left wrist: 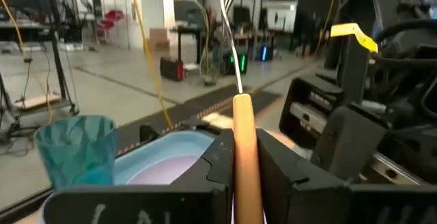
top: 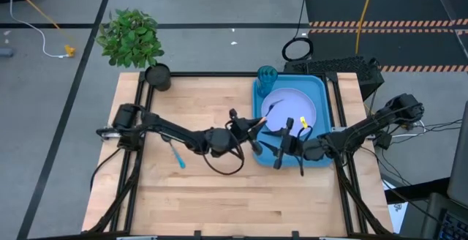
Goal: Pick and place plate/cup/fork/spoon on tray
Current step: Put the brown fork on the blue table tray under the purple plate
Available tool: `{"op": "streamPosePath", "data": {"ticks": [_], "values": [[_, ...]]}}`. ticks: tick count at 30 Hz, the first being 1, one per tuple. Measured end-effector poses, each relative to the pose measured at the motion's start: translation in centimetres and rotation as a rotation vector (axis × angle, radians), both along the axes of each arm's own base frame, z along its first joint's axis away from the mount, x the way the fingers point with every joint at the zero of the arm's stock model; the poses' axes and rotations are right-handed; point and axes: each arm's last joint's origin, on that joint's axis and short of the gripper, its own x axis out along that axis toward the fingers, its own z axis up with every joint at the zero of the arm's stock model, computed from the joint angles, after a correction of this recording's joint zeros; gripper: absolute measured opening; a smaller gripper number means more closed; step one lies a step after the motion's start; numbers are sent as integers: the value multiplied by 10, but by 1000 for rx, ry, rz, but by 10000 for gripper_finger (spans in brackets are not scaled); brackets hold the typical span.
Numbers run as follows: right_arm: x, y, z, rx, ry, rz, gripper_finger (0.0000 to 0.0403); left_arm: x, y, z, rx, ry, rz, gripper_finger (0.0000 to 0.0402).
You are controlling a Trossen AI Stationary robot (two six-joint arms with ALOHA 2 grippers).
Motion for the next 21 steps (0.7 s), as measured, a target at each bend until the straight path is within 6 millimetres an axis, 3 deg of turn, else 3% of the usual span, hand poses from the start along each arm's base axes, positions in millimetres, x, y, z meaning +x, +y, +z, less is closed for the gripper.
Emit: {"op": "streamPosePath", "data": {"ticks": [13, 21], "values": [[0, 1, -2, 58, 1, 40, 221, 12, -2, -23, 24, -195, -101, 40], [0, 1, -2, 68, -2, 39, 225, 12, -5, -23, 87, -166, -109, 39]]}}
